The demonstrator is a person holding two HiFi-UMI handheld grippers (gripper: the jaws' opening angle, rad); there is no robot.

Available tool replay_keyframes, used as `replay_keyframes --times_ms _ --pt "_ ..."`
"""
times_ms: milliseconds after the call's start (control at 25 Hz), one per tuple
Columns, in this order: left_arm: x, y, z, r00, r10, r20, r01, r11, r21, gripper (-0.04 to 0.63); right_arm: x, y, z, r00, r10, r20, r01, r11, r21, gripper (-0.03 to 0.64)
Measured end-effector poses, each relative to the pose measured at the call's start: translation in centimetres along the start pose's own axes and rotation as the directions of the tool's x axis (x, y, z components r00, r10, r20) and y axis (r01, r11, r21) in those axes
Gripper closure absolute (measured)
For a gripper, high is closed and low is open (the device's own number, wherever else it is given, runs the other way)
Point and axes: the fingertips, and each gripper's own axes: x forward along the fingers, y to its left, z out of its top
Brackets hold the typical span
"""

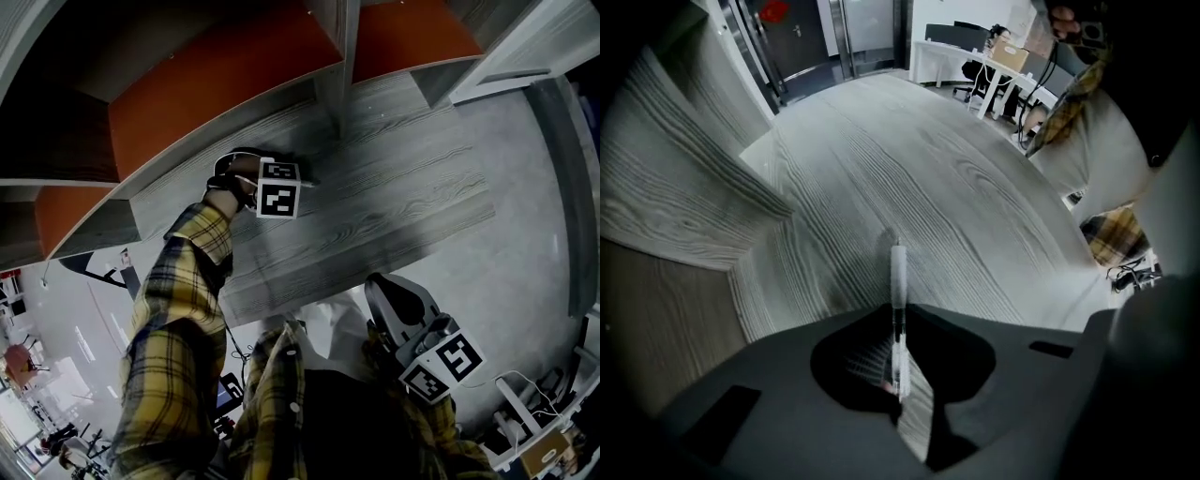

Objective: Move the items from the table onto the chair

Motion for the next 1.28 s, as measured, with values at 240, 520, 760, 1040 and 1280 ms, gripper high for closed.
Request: replay_keyframes --times_ms 240,520,760,1040,1280 --pt "-0.3 -0.3 0.1 0.998 0.051 0.019 -0.050 0.996 -0.069 0.551 -0.3 0.9 -0.2 1.000 0.009 -0.004 -0.009 1.000 -0.013 0.600" --pt "-4.2 -1.9 -0.9 0.986 0.133 0.105 -0.095 0.948 -0.304 0.551 0.6 3.0 -0.5 0.995 0.084 -0.053 -0.088 0.993 -0.079 0.598" --pt "-8.4 -7.6 -6.3 0.953 0.272 0.130 -0.138 0.776 -0.616 0.551 4.2 7.6 -1.2 0.960 0.223 -0.169 -0.253 0.950 -0.184 0.598" --pt "-12.2 -19.0 -15.6 0.898 0.436 0.053 -0.125 0.369 -0.921 0.551 9.8 17.5 -4.0 0.841 0.426 -0.334 -0.512 0.826 -0.235 0.599" --pt "-14.3 -30.4 -23.8 0.840 0.534 -0.094 -0.061 -0.079 -0.995 0.551 13.3 25.1 -9.3 0.715 0.517 -0.471 -0.656 0.730 -0.194 0.599"
